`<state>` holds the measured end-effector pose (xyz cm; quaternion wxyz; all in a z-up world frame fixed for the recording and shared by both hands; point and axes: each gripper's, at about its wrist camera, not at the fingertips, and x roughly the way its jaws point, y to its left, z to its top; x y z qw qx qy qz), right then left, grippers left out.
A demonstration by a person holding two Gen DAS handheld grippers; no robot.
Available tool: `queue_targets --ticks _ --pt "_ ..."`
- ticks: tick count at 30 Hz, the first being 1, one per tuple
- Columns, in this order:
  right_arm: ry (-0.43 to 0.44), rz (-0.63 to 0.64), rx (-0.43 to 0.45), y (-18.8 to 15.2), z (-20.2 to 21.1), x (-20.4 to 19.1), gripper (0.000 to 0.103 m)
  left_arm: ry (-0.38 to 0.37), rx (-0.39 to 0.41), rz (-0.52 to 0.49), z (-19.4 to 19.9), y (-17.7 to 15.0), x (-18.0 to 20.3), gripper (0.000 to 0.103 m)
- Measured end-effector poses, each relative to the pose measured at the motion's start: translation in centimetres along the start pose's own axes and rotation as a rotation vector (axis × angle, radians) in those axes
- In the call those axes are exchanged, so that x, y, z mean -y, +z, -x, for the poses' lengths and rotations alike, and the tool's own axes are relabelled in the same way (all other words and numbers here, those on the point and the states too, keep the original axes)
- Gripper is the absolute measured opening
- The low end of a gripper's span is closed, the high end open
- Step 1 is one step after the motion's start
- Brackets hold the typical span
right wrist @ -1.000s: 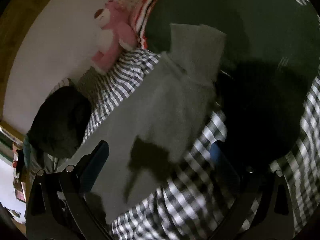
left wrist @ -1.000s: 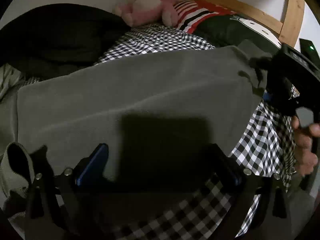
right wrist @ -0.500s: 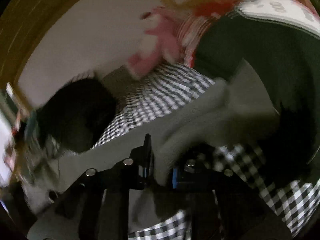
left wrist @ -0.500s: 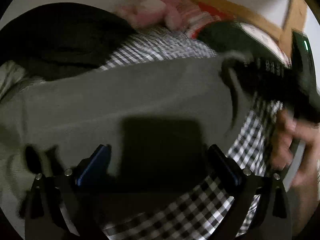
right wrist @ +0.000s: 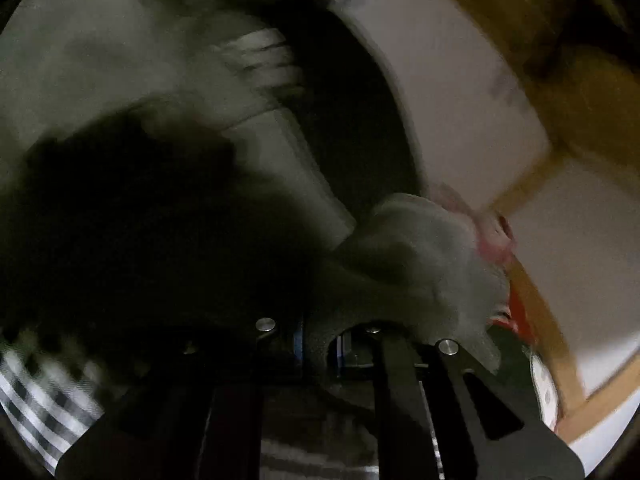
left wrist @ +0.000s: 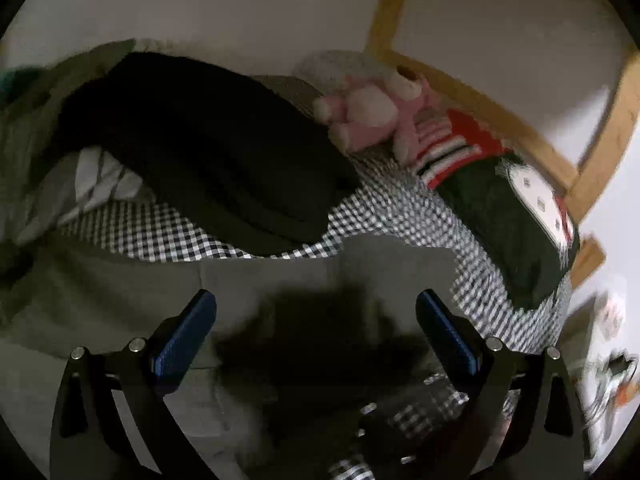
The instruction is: Fold large clothes
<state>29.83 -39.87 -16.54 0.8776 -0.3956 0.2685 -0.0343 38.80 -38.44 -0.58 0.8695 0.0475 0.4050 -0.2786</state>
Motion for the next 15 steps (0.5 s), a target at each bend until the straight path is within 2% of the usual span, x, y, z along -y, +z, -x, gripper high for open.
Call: queue_targets --ticks 2,4,6,10,11,13,15 --pt "-0.047 0.051 -0.008 0.1 -0.2 -1.6 0.01 0.052 -0.035 -0.084 -0.5 -0.1 0.9 0.098" --pt "-0.017 0.021 -0.021 0.2 -0.2 -0.9 0.01 0.116 -0.078 -0.165 -1.8 -0.1 1.8 0.098" --pt "-0.019 0.024 -0.016 0.0 -0.3 -0.8 0.01 0.131 -0.142 -0.215 -3.6 0.0 2.4 0.098" --pt "-0.026 0.028 -0.017 0.0 -0.4 -0.7 0.01 0.17 -0.242 -0.21 -7.8 0.7 2.5 0.098" --pt "-0.026 0.028 -0.016 0.1 -0.6 -0.7 0.01 0.161 -0.262 -0.198 -8.7 1.0 2.4 0.098" --pt "-0.027 0.029 -0.016 0.0 -0.7 -0.6 0.01 0.12 -0.35 -0.19 -11.5 1.3 2.4 0.098" --pt "-0.022 0.024 -0.014 0.1 -0.1 -1.4 0.01 0.129 -0.421 -0.239 -13.7 1.0 3.2 0.098"
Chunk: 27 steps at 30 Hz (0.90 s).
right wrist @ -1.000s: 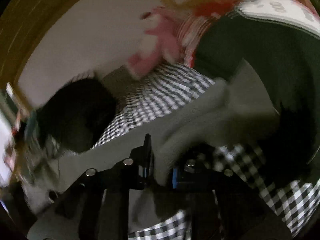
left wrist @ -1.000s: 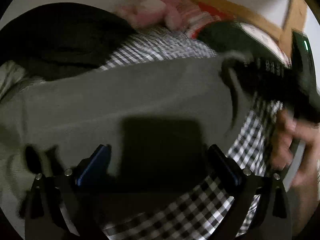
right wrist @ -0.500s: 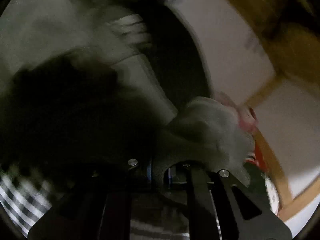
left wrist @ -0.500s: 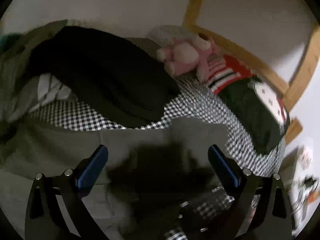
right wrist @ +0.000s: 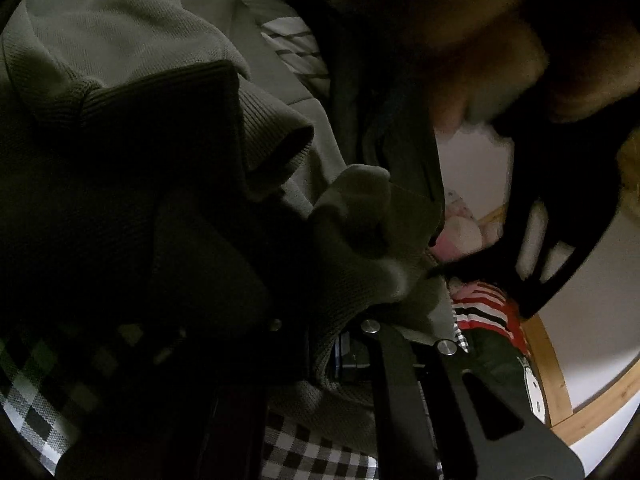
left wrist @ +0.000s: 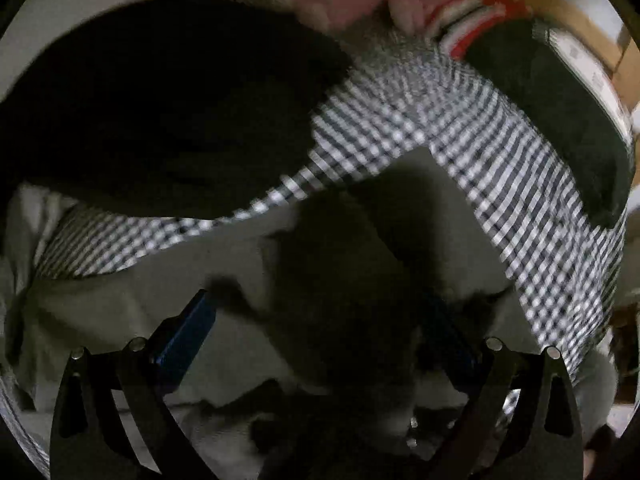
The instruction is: Fold large clothes
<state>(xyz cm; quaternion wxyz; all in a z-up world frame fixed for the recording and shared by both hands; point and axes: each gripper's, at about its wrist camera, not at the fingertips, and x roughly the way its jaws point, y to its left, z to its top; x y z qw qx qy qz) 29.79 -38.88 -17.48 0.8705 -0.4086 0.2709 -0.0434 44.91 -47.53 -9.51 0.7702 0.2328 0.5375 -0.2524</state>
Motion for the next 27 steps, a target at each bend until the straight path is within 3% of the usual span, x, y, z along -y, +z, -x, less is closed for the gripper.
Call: queue_targets --ticks 2,4,6,7,8,12,18,22,27 --pt "0.007 -0.009 0.004 -0.1 0.0 0.1 0.01 0.026 -0.065 -0.059 -2.1 0.4 1.0 0.098" --pt "0.014 -0.019 0.004 -0.2 0.0 0.3 0.01 0.021 -0.064 -0.087 -2.5 0.3 1.4 0.097" --pt "0.027 -0.034 0.007 -0.3 0.1 0.7 0.01 -0.044 -0.04 -0.07 -2.0 0.2 0.9 0.066" --pt "0.035 -0.046 0.008 -0.3 0.1 1.0 0.01 -0.087 -0.022 -0.023 -1.4 0.1 0.0 0.043" --pt "0.043 -0.06 0.011 -0.4 0.2 1.3 0.01 -0.107 -0.006 0.006 -1.0 0.0 -0.5 0.032" --pt "0.045 -0.124 0.035 -0.1 0.8 2.6 0.01 -0.198 0.097 0.137 1.9 -1.5 -3.9 0.027" --pt "-0.003 -0.172 0.121 1.7 3.1 3.8 0.008 -0.249 0.192 0.213 5.5 -4.0 -6.5 0.026" --pt "-0.027 -0.246 0.201 3.4 5.8 5.3 0.008 -0.325 0.307 0.271 10.0 -6.2 -8.9 0.026" --pt "-0.016 -0.353 0.309 6.6 9.6 6.4 0.008 -0.333 0.419 0.283 16.1 -10.1 -12.3 0.026"
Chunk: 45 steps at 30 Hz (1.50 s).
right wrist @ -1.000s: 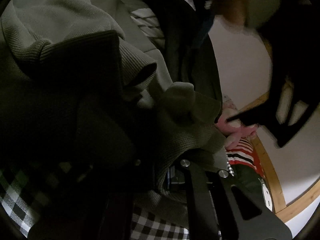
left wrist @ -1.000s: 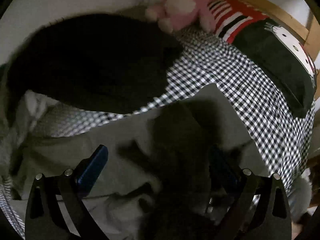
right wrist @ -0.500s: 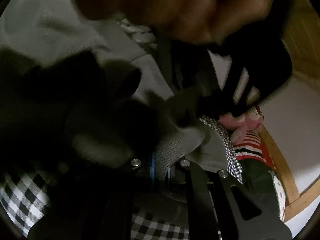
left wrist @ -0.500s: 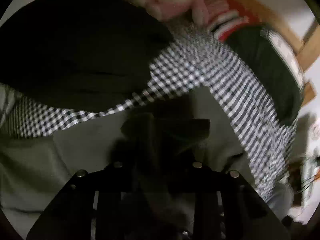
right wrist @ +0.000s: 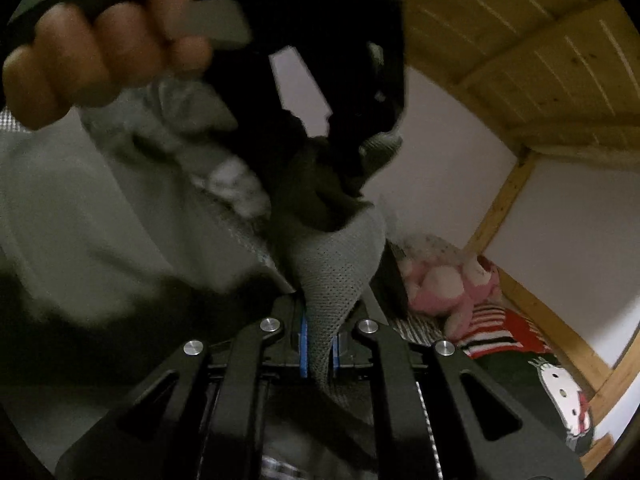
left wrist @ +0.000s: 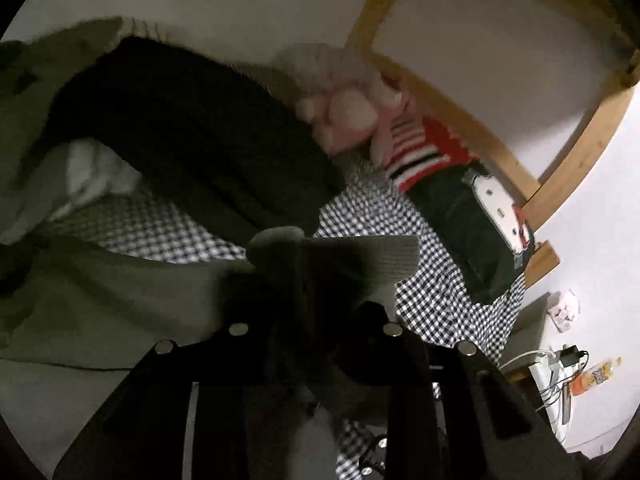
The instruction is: Fold large clothes
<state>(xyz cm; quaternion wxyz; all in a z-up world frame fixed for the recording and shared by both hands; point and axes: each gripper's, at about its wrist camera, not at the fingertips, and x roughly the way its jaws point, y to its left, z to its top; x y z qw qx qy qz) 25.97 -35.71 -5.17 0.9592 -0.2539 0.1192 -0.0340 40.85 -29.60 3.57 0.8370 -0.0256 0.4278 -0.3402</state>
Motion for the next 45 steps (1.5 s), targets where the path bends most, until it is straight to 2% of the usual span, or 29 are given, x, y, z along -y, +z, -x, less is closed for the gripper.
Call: queue_targets --ticks 3,8,12,14,16,19,21,22,23,25,27,29,30,31,32,33,34,36,38,39,41,43,44,45 --pt "0.012 -0.033 0.029 2.8 0.7 -2.3 0.008 0.027 0.031 0.002 3.1 -0.4 -1.6 0.026" --pt "0.056 0.038 0.06 6.0 1.7 -10.1 0.008 0.106 0.049 0.033 7.3 -2.4 -6.3 0.026" --pt "0.112 0.098 0.056 7.6 1.6 -16.8 0.008 0.189 0.045 0.072 10.0 -5.4 -11.6 0.026" --pt "0.132 0.136 0.041 8.5 1.6 -20.2 0.008 0.243 0.029 0.089 10.8 -6.9 -14.6 0.026" --pt "0.146 0.194 -0.011 9.0 0.8 -24.2 0.008 0.299 0.022 0.108 11.3 -8.3 -17.7 0.026" --pt "0.18 0.261 -0.077 9.1 0.0 -28.2 0.008 0.313 -0.01 0.207 11.5 -10.5 -23.2 0.027" --pt "0.236 0.333 -0.109 8.7 0.0 -31.2 0.009 0.321 -0.013 0.264 12.5 -11.8 -25.7 0.034" --pt "0.233 0.368 -0.126 8.5 0.0 -32.2 0.011 0.341 0.004 0.282 13.4 -12.4 -26.5 0.048" --pt "0.205 0.399 -0.141 8.1 -0.2 -33.2 0.011 0.367 0.026 0.286 14.2 -12.7 -26.9 0.067" --pt "0.179 0.391 -0.145 7.7 -0.3 -33.5 0.012 0.454 0.088 0.298 16.8 -12.9 -27.3 0.095" --pt "0.154 0.408 -0.149 7.7 0.0 -33.9 0.015 0.473 0.155 0.344 19.1 -12.8 -27.6 0.095" --pt "0.142 0.458 -0.117 8.0 1.0 -34.5 0.023 0.427 0.232 0.411 21.0 -12.4 -27.7 0.096" --pt "0.146 0.475 -0.094 8.1 1.5 -34.5 0.033 0.366 0.269 0.442 21.7 -12.1 -27.5 0.097" --pt "0.168 0.479 -0.065 8.3 2.5 -34.5 0.061 0.293 0.277 0.451 21.6 -11.6 -27.1 0.097" --pt "0.184 0.469 -0.039 8.7 3.4 -34.4 0.073 0.251 0.263 0.446 21.3 -11.3 -27.0 0.097" --pt "0.198 0.445 0.003 8.9 4.7 -34.0 0.092 0.219 0.224 0.425 20.1 -10.5 -26.6 0.097" --pt "0.32 0.399 0.033 9.2 6.3 -32.8 0.1 0.216 0.196 0.402 19.2 -10.2 -26.3 0.097" --pt "0.524 0.331 0.049 9.5 8.5 -31.0 0.1 0.235 0.152 0.358 16.7 -9.8 -25.9 0.097" --pt "0.63 0.301 0.072 8.6 10.9 -28.9 0.1 0.227 0.112 0.356 14.4 -10.3 -26.2 0.097" --pt "0.652 0.29 0.071 8.0 11.7 -27.6 0.1 0.214 0.088 0.38 12.9 -11.0 -26.5 0.097" --pt "0.639 0.232 0.047 7.2 11.8 -24.7 0.1 0.201 0.04 0.419 10.2 -12.8 -27.2 0.097" --pt "0.568 0.097 0.006 7.2 9.7 -20.6 0.1 0.284 0.006 0.431 7.5 -15.0 -27.7 0.097" --pt "0.511 0.005 -0.023 7.4 8.0 -18.4 0.1 0.313 0.033 0.409 7.0 -16.0 -27.3 0.097" --pt "0.425 -0.098 -0.08 7.4 5.6 -16.1 0.1 0.353 0.097 0.338 6.8 -16.9 -26.4 0.097"
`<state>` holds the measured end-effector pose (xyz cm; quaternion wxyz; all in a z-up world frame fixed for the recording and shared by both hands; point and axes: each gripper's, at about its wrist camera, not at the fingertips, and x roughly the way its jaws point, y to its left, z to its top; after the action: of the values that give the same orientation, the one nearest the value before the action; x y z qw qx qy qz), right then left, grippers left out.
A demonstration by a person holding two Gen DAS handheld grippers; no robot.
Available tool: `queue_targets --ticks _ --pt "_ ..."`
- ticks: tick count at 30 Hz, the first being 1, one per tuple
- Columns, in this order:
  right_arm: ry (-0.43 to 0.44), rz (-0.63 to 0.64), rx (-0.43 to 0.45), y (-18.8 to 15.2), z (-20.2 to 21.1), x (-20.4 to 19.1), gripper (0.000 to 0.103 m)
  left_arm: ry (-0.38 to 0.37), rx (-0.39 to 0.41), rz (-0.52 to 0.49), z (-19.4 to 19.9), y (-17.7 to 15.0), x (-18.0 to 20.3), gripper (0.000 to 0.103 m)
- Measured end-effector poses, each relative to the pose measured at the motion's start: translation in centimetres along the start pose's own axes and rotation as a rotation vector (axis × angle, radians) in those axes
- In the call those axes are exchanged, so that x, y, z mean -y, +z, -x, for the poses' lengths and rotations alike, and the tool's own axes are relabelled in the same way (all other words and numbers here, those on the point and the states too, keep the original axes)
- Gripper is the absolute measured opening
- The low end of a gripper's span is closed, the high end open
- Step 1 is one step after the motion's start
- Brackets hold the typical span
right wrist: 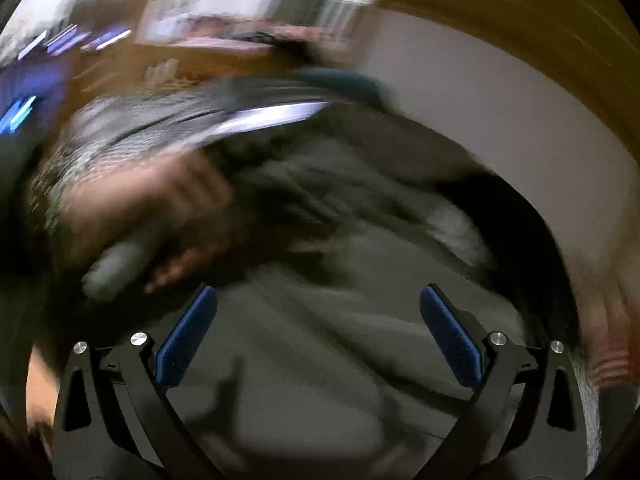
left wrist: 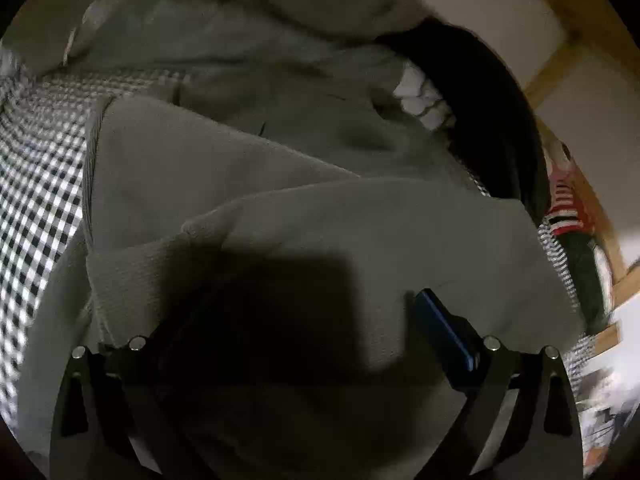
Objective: Fold large clothes
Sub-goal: 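Release the sleeve and press both grippers flat onto the folded sweatshirt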
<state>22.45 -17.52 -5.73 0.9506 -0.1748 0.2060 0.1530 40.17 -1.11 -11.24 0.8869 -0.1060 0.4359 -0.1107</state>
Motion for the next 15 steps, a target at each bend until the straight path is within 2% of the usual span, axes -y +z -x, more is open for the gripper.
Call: queue_targets --ticks 2,3,5,6,7,9,11,13,15 --pt "-0.107 -0.174 -0.108 -0.3 -3.0 5.0 0.1 0.093 0.083 -0.107 0.0 -1.6 1.6 0.097" --pt "-0.137 -0.255 -0.197 -1.1 -5.4 7.6 0.1 0.104 0.088 -0.11 0.1 -1.6 1.9 0.097" --pt "-0.192 -0.282 -0.39 -3.2 -9.4 9.9 0.099 0.084 0.07 -0.086 0.0 -1.2 1.7 0.098" --pt "-0.174 -0.273 -0.463 -4.1 -11.1 10.2 0.099 0.064 0.067 -0.072 0.0 -1.1 1.4 0.098" --pt "-0.143 -0.26 -0.489 -5.2 -11.5 9.9 0.099 0.061 0.068 -0.072 0.2 -1.2 1.5 0.098" --pt "-0.177 -0.193 -0.437 -6.2 -10.0 8.7 0.099 0.075 0.071 -0.084 0.4 -1.5 1.8 0.098" --pt "-0.189 -0.197 -0.425 -6.6 -9.1 8.3 0.099 0.077 0.073 -0.085 0.1 -1.5 1.5 0.098" --pt "-0.193 -0.195 -0.428 -6.2 -9.2 8.6 0.099 0.073 0.078 -0.084 0.1 -1.6 1.3 0.098" --pt "-0.194 -0.195 -0.378 -4.5 -8.1 8.5 0.099 0.07 0.081 -0.082 0.0 -1.9 1.1 0.098"
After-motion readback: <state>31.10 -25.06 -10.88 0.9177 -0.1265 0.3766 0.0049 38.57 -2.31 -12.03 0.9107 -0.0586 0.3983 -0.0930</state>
